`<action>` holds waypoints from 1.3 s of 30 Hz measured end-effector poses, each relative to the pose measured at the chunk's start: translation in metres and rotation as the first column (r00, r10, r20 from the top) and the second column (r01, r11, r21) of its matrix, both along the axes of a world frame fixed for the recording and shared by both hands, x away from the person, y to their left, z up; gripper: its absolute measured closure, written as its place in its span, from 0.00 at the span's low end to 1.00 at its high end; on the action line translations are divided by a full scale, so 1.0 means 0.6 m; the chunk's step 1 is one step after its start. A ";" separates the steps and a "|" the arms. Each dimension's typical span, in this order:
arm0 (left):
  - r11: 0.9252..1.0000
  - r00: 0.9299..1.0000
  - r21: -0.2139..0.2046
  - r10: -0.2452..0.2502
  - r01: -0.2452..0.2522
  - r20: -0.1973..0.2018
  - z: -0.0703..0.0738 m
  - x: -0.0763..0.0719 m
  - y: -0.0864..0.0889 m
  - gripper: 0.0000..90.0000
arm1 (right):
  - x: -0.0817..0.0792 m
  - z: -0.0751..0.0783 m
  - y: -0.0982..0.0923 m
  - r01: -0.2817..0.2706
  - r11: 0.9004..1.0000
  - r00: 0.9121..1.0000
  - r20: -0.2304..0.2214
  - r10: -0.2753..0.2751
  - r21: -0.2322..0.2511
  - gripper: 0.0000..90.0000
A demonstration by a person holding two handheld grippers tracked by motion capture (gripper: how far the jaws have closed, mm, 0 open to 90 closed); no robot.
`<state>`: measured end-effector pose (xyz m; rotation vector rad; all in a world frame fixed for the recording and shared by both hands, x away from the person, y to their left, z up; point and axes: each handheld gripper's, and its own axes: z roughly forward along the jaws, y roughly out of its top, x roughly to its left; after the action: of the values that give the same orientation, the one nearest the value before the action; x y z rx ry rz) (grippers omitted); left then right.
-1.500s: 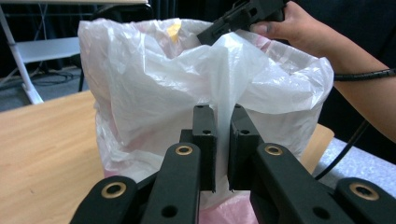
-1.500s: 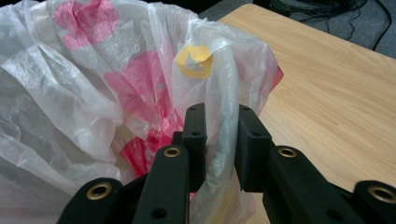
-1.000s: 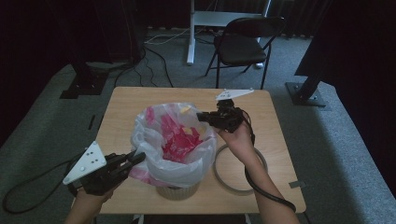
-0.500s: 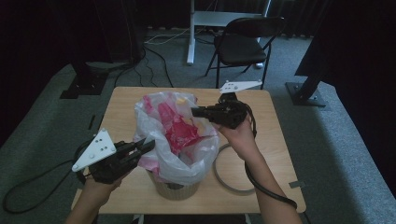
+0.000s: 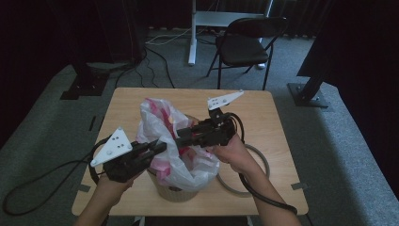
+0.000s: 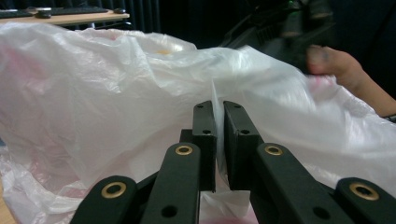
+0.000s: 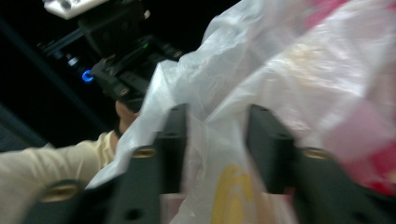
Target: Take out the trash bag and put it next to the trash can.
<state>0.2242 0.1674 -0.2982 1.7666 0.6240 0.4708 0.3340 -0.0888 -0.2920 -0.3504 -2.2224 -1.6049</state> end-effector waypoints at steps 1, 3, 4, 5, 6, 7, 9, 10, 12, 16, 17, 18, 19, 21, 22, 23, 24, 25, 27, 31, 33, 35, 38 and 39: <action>1.000 1.000 0.000 0.000 0.000 0.000 0.000 0.000 0.000 0.94 | 0.000 0.000 0.000 0.000 1.000 1.000 0.000 0.000 0.000 0.56; 1.000 1.000 -0.010 -0.011 0.011 -0.004 0.001 0.001 -0.004 0.94 | -0.001 -0.003 0.007 -0.013 1.000 1.000 -0.003 0.013 -0.009 0.49; 1.000 1.000 -0.010 -0.011 0.011 -0.004 0.001 0.001 -0.004 0.94 | -0.001 -0.003 0.007 -0.013 1.000 1.000 -0.003 0.013 -0.009 0.49; 1.000 1.000 -0.015 -0.012 0.012 -0.001 0.002 0.001 -0.007 0.94 | -0.001 -0.004 0.011 -0.016 1.000 1.000 -0.002 0.016 -0.027 0.47; 1.000 1.000 -0.019 -0.008 0.008 0.000 0.003 0.000 -0.008 0.94 | -0.006 -0.008 0.023 -0.024 0.997 1.000 0.018 0.025 -0.078 0.46; 1.000 1.000 -0.019 -0.004 0.004 0.001 0.003 0.000 -0.008 0.94 | -0.006 -0.008 0.023 -0.024 0.997 1.000 0.018 0.025 -0.078 0.46; 0.999 1.000 -0.035 0.000 -0.001 -0.008 0.004 0.002 -0.006 0.94 | -0.008 -0.010 0.027 -0.032 0.994 0.999 0.035 0.036 -0.106 0.49; 0.999 1.000 -0.040 0.003 -0.003 -0.014 0.003 0.003 -0.005 0.93 | -0.009 -0.011 0.028 -0.038 0.991 0.998 0.038 0.043 -0.125 0.66; 0.999 1.000 -0.052 0.008 -0.009 -0.022 0.001 0.006 -0.001 0.93 | -0.009 -0.012 0.028 -0.042 0.990 0.998 0.036 0.048 -0.135 0.85; 0.996 0.998 -0.088 0.018 -0.023 -0.058 -0.004 0.013 0.009 0.78 | -0.004 -0.015 0.024 -0.011 0.989 0.999 0.039 0.017 -0.146 1.00; 0.996 0.998 -0.088 0.018 -0.023 -0.058 -0.004 0.013 0.009 0.71 | -0.004 -0.015 0.024 -0.011 0.989 0.999 0.039 0.017 -0.146 1.00; 0.996 0.998 -0.076 0.032 -0.037 -0.063 -0.005 0.013 0.013 0.71 | -0.003 -0.016 0.022 -0.001 0.990 0.999 0.036 0.006 -0.144 1.00; 0.996 0.997 -0.075 0.037 -0.042 -0.072 -0.005 0.013 0.016 0.64 | 0.000 -0.017 0.018 0.018 0.990 0.999 0.038 -0.013 -0.137 1.00; 0.996 0.995 -0.062 0.061 -0.066 -0.082 -0.006 0.012 0.019 0.50 | 0.004 -0.017 0.011 0.039 0.991 0.999 0.031 -0.036 -0.124 1.00; 0.996 0.994 -0.054 0.068 -0.073 -0.087 -0.008 0.011 0.022 0.46 | 0.006 -0.017 0.010 0.041 0.992 0.999 0.027 -0.038 -0.119 1.00; 0.995 0.993 -0.051 0.080 -0.085 -0.092 -0.008 0.010 0.023 0.42 | 0.007 -0.017 0.008 0.048 0.992 0.999 0.027 -0.046 -0.113 1.00; 0.994 0.991 -0.050 0.090 -0.095 -0.097 -0.009 0.010 0.025 0.38 | 0.008 -0.017 0.007 0.054 0.992 0.998 0.029 -0.051 -0.112 1.00; 0.994 0.991 -0.050 0.092 -0.098 -0.099 -0.009 0.009 0.029 0.37 | 0.009 -0.016 0.006 0.058 0.992 0.998 0.028 -0.055 -0.112 1.00; 0.993 0.989 -0.056 0.095 -0.102 -0.111 -0.010 0.006 0.037 0.33 | 0.011 -0.015 0.004 0.069 0.991 0.997 0.026 -0.067 -0.113 1.00; 0.993 0.989 -0.052 0.103 -0.109 -0.110 -0.012 -0.001 0.046 0.29 | 0.014 -0.010 0.001 0.081 0.991 0.996 0.032 -0.078 -0.108 1.00; 0.993 0.988 -0.042 0.104 -0.109 -0.116 -0.013 -0.005 0.050 0.21 | 0.015 -0.008 -0.001 0.090 0.990 0.996 0.035 -0.087 -0.107 1.00; 0.992 0.987 -0.050 0.105 -0.112 -0.117 -0.016 -0.009 0.056 0.20 | 0.017 -0.004 -0.003 0.090 0.991 0.996 0.032 -0.087 -0.098 1.00; 0.991 0.985 -0.044 0.122 -0.128 -0.121 -0.021 -0.016 0.066 0.17 | 0.019 0.002 -0.007 0.101 0.991 0.995 0.034 -0.098 -0.091 1.00; 0.991 0.986 -0.041 0.119 -0.125 -0.119 -0.023 -0.019 0.070 0.13 | 0.020 0.004 -0.008 0.103 0.991 0.994 0.034 -0.100 -0.088 1.00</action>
<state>0.2130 0.2093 -0.3121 1.7246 0.8230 0.4352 0.3459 -0.0936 -0.2895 -0.4749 -2.3385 -1.5737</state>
